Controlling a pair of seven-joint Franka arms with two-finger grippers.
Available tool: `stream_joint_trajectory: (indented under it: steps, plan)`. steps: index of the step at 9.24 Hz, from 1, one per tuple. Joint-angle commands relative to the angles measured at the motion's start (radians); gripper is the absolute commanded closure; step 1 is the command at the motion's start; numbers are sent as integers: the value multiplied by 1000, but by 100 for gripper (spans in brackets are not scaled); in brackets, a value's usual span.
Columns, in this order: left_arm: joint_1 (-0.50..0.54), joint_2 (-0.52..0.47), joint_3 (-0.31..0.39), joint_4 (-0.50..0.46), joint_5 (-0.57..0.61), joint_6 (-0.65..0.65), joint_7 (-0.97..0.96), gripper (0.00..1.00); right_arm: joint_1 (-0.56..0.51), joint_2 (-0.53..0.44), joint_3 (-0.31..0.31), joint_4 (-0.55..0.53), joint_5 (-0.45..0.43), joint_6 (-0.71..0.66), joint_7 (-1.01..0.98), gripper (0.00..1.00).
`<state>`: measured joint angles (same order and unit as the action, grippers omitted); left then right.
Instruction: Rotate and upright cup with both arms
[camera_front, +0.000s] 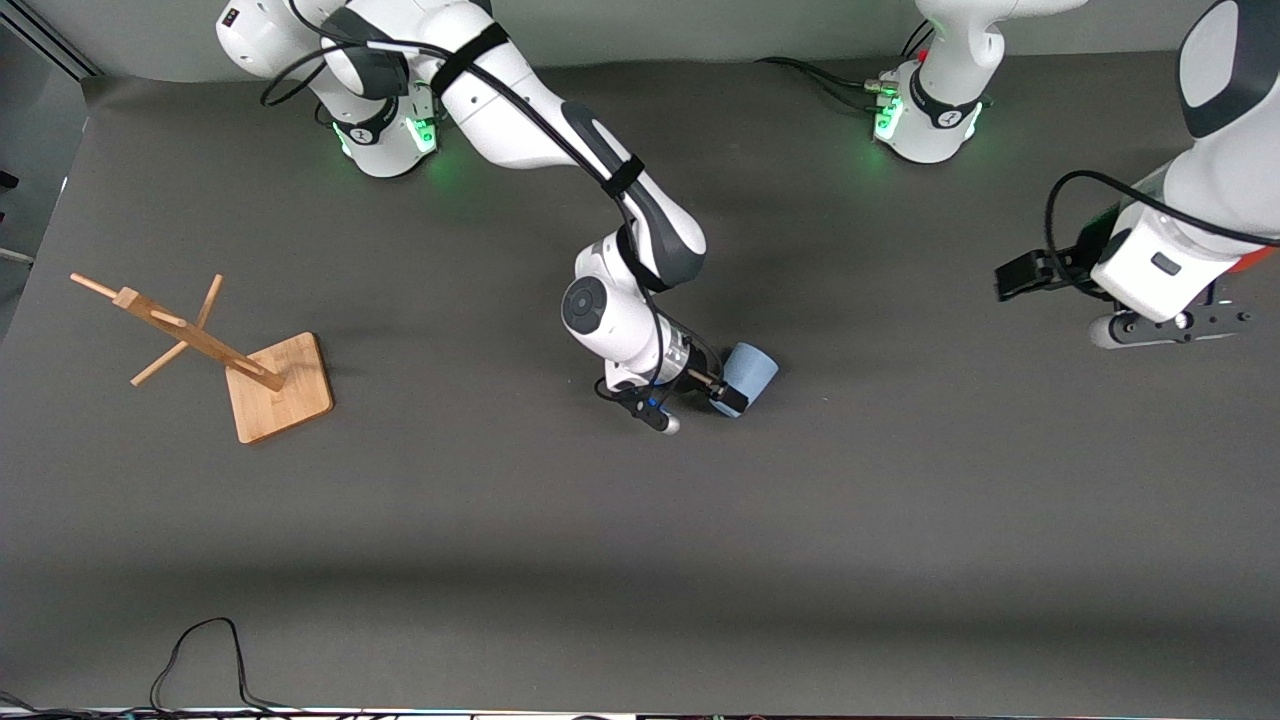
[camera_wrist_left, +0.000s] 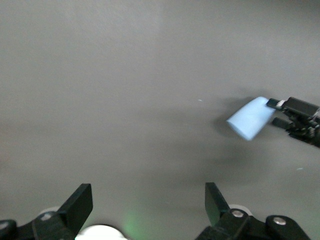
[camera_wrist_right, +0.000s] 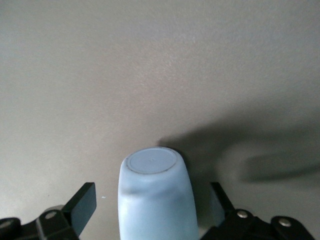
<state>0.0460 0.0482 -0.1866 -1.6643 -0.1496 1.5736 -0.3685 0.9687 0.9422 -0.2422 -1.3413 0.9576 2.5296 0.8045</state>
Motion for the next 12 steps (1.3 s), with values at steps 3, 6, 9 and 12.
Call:
stream_joint_trajectory:
  steps: [3,6,9,12]
  plan:
    - [-103,-4,6,-173,-160,263,-398,0,4,-316,-216,-205,-216,-465,-216,0]
    - [-222,-45,4,-424,-235,641,-586,0,8,-474,-417,-253,-458,-754,-535,0]
    - [-400,7,-1,-691,-371,1208,-590,0,10,-594,-575,-253,-701,-905,-828,0]
    - [-484,143,-2,-785,-390,1512,-592,0,5,-736,-620,-248,-894,-1014,-906,0]
